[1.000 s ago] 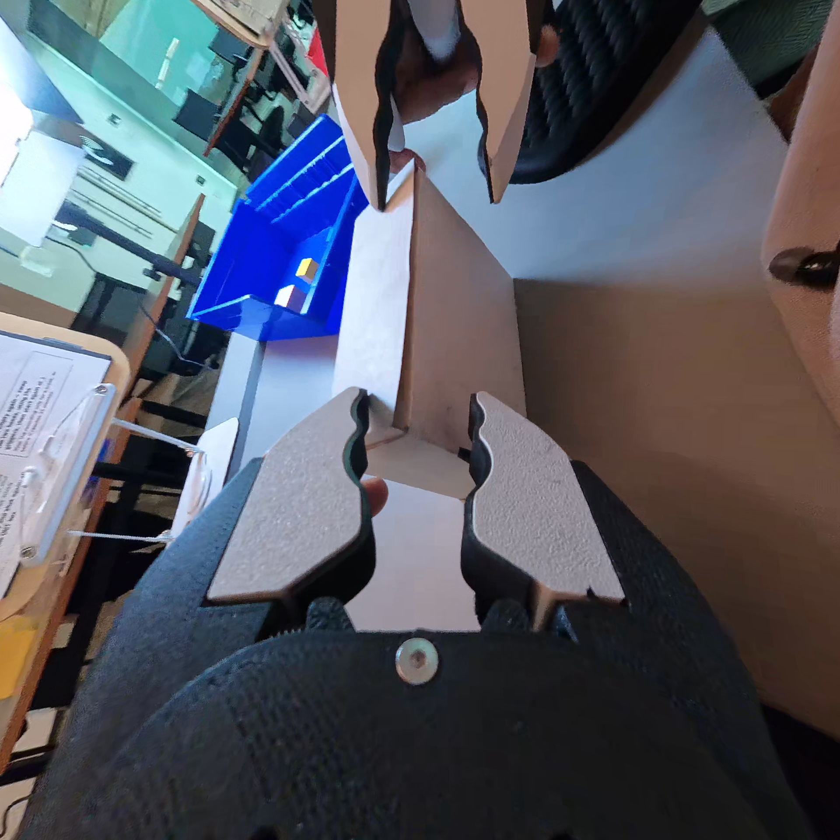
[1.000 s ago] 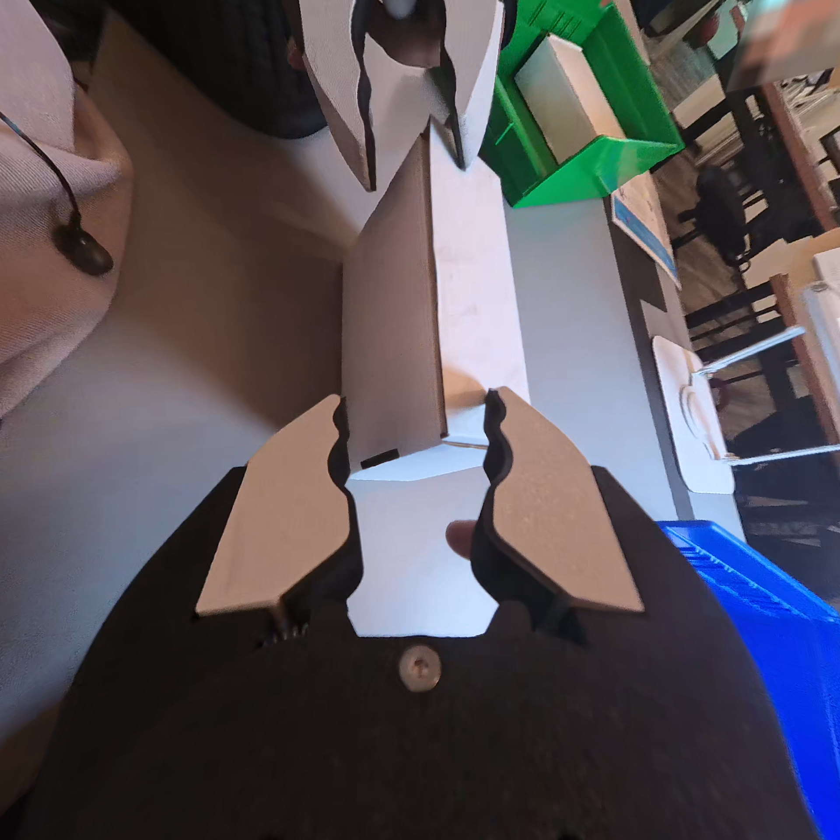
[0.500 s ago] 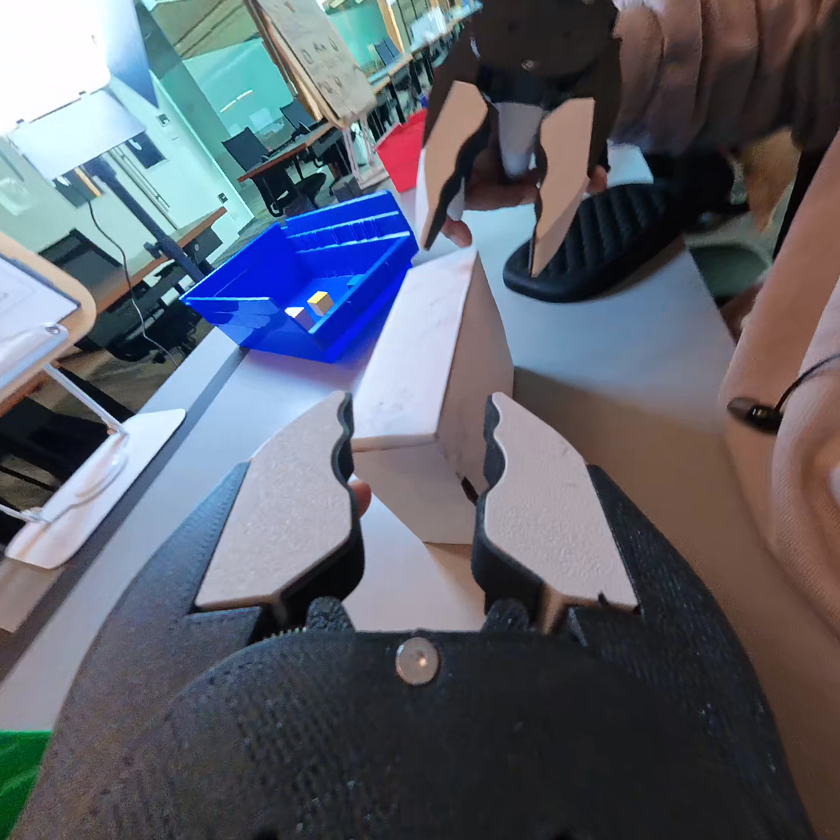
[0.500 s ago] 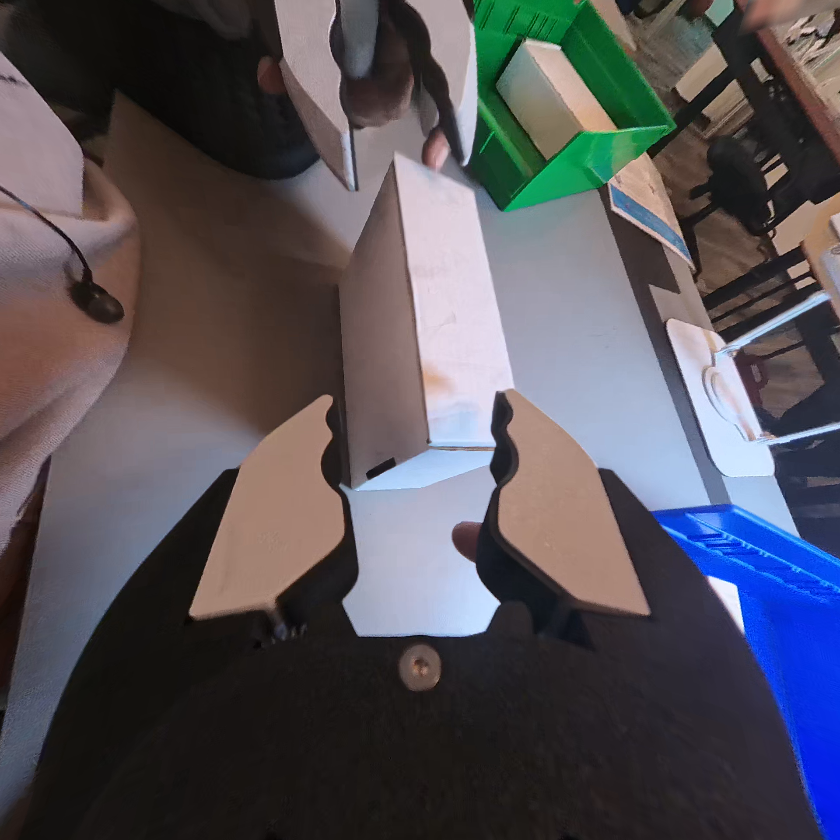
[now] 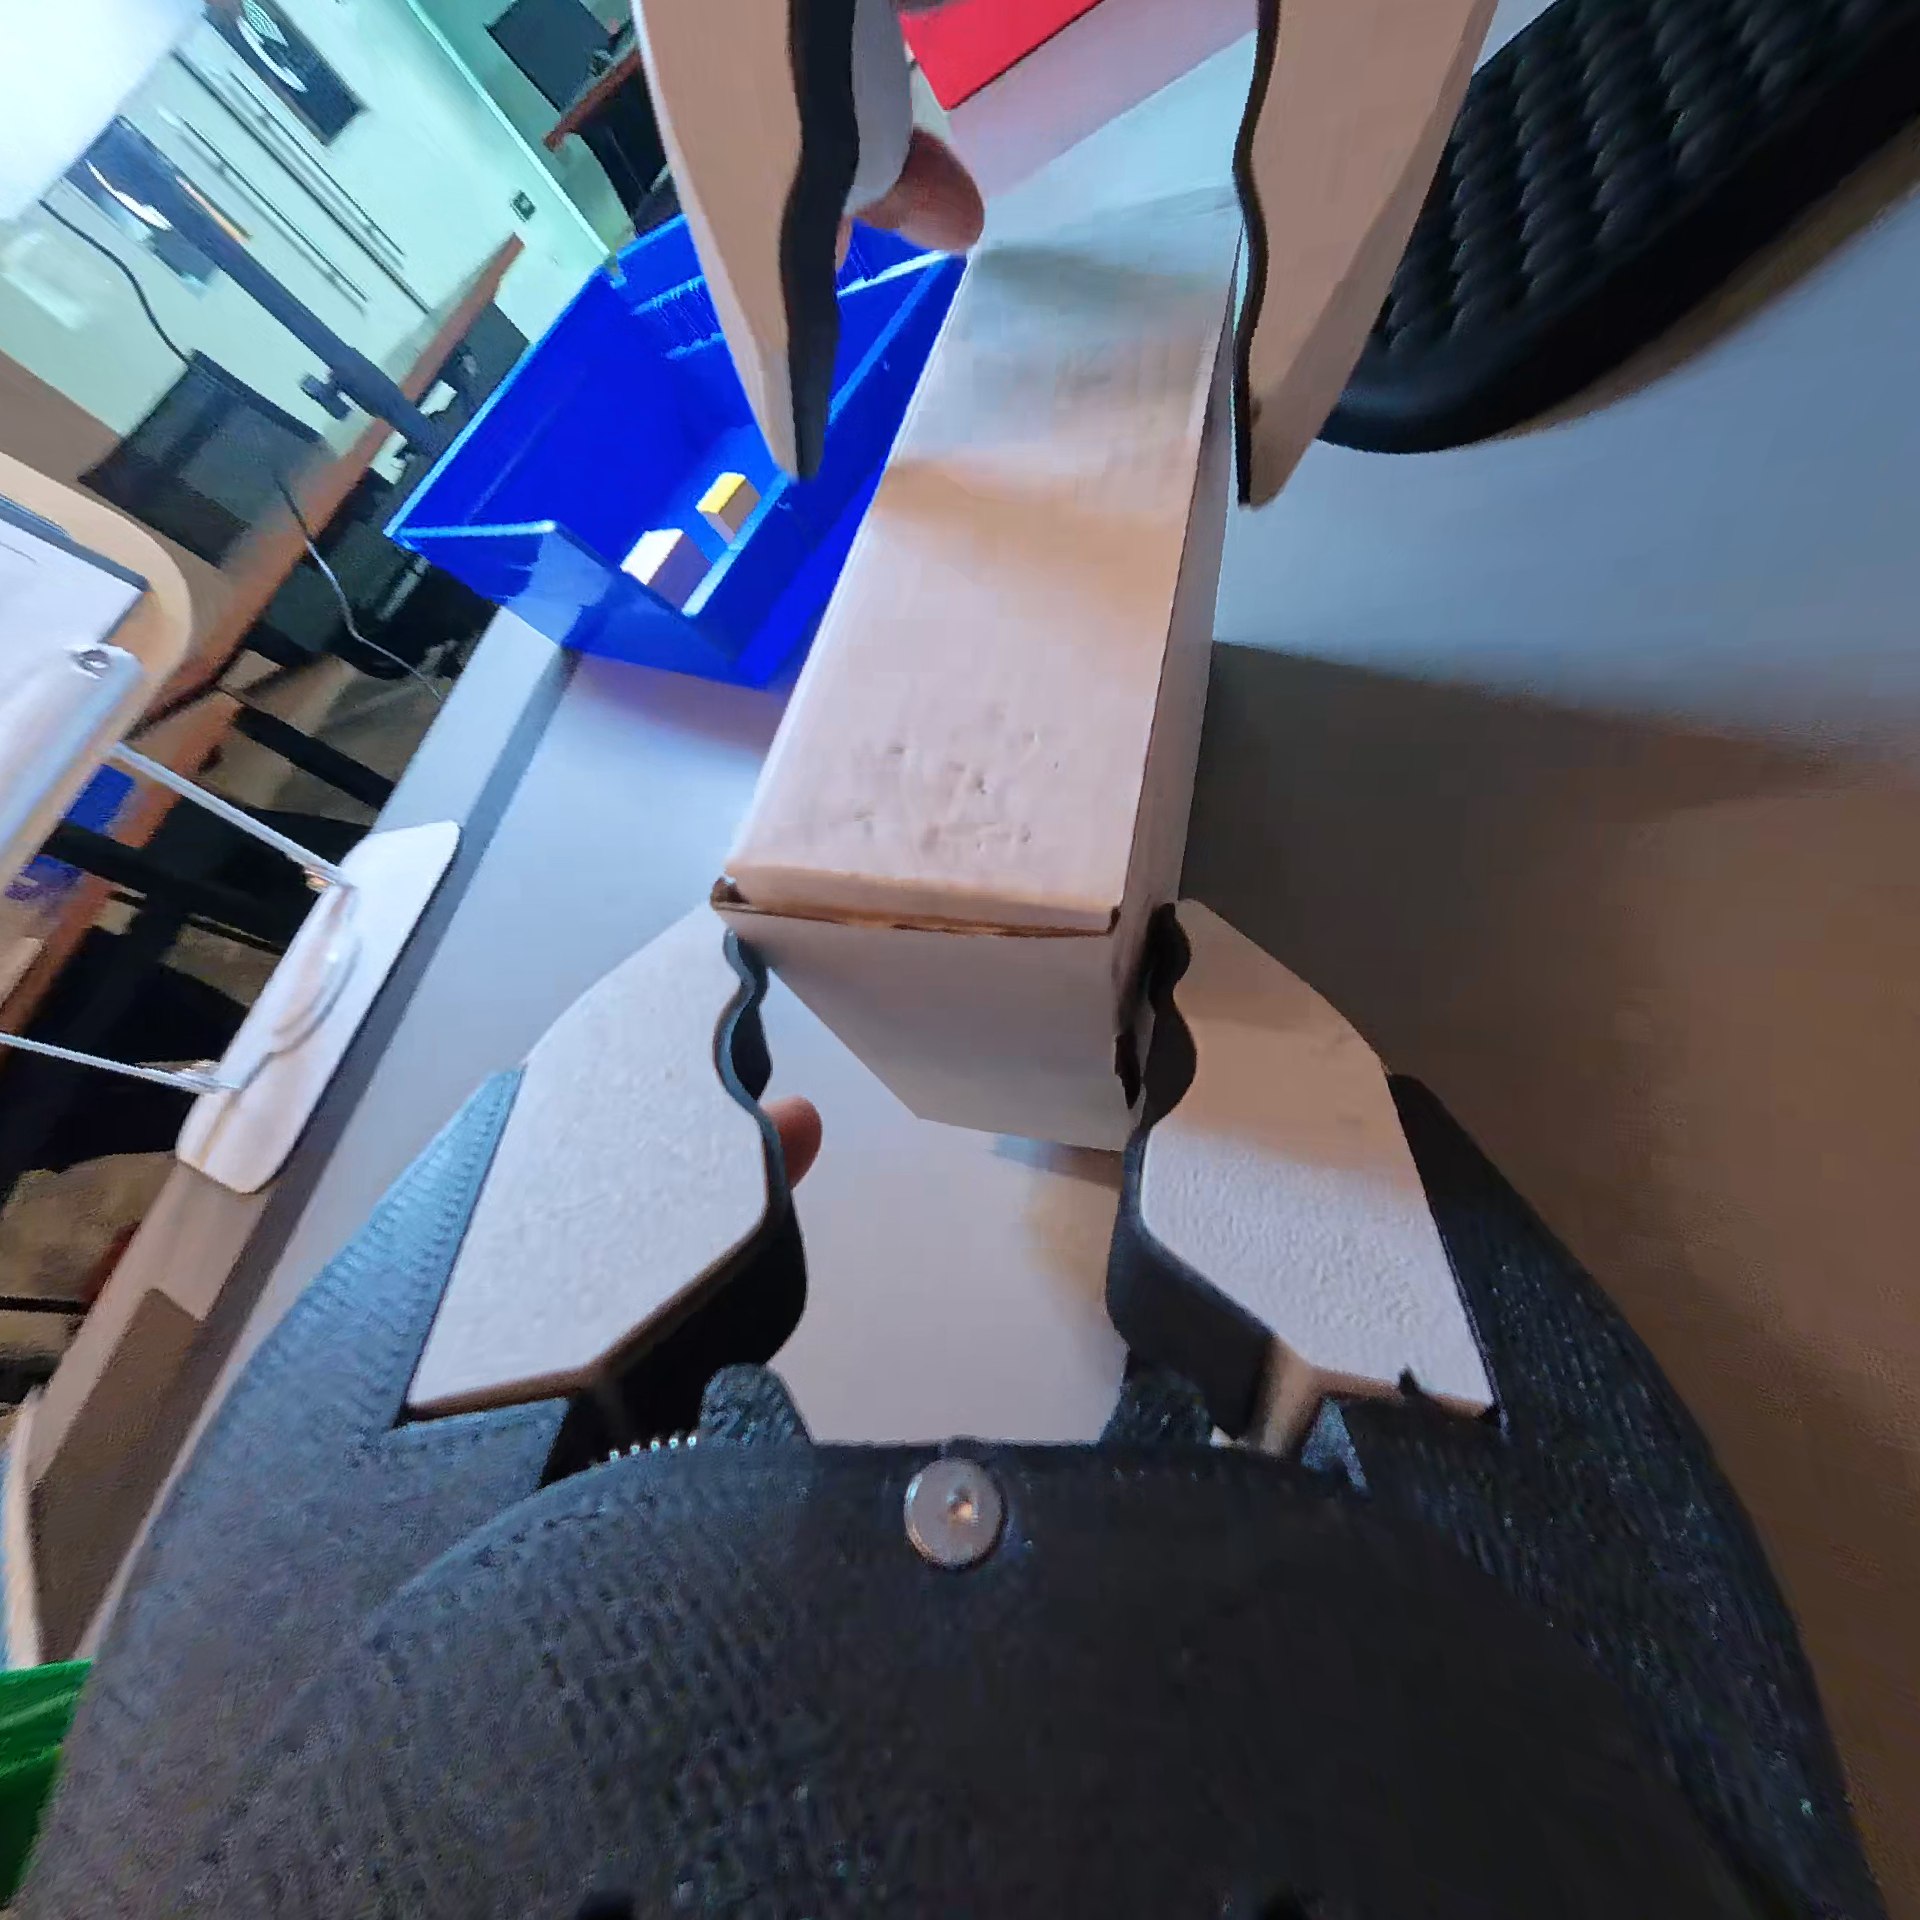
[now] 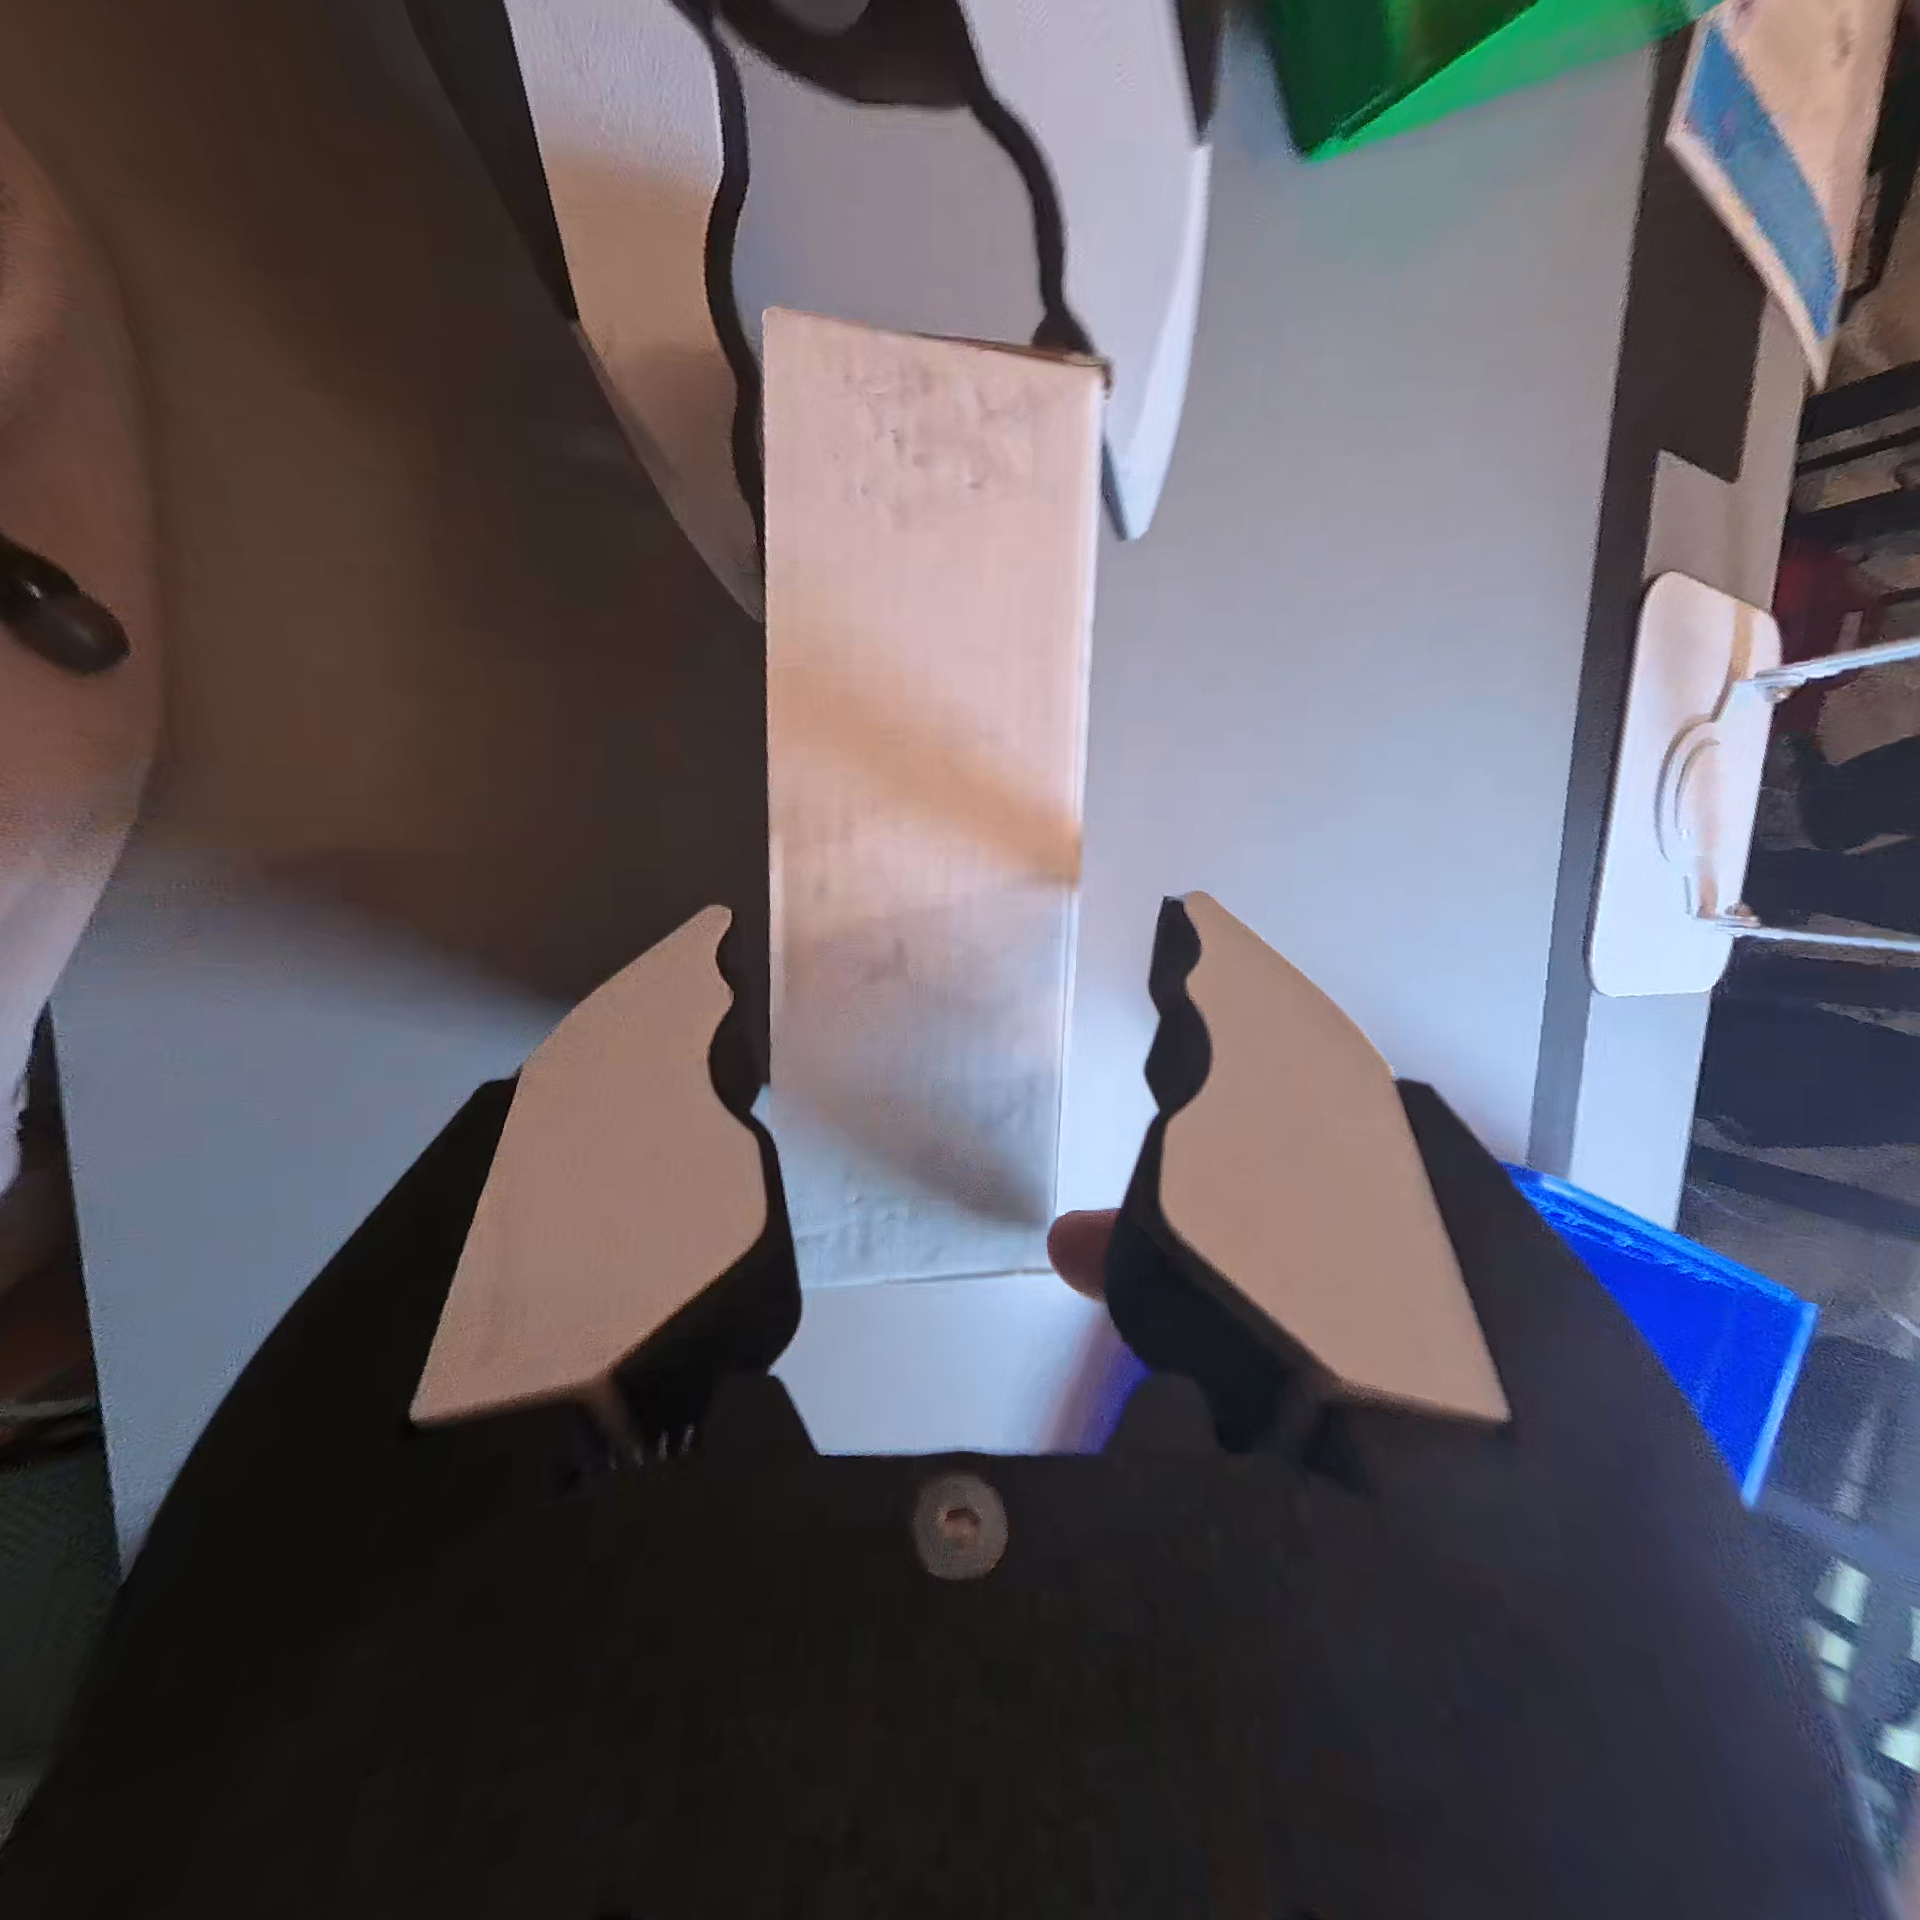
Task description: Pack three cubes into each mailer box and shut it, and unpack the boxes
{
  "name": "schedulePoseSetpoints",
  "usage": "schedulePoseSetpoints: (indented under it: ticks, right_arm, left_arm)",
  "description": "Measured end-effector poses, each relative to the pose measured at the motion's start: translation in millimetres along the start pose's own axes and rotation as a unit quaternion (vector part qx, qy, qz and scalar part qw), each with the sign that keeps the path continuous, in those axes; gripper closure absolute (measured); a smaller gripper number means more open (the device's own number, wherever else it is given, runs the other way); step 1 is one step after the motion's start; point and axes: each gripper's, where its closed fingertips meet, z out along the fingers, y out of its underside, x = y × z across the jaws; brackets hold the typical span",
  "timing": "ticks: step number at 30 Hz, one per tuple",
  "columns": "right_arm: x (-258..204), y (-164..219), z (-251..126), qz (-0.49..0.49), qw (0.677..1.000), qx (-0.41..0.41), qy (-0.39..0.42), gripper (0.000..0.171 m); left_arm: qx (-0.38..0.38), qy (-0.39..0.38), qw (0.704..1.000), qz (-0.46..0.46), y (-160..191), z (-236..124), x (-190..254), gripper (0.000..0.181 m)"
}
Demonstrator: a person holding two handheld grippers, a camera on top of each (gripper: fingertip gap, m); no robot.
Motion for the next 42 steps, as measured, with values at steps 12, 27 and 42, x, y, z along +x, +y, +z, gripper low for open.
schedulePoseSetpoints:
  ticks: [12,27,42]
  right_arm:
    - [84.0,17.5,-38.1,-0.104,0.963,-0.126,0.215,0.110]
    - [284.8,281.8,11.6,0.009,0.882,-0.339,0.327,0.110]
    - [254.3,306.3,74.2,0.164,0.930,-0.290,0.154,0.115]
  left_arm:
    - [0.075,-0.109,0.986,-0.105,-15.1,-30.1,-56.9,0.107]
    - [0.066,-0.130,0.976,-0.165,13.0,-35.7,-69.6,0.117]
    - [0.032,-0.118,0.980,-0.154,29.1,-22.1,-60.6,0.120]
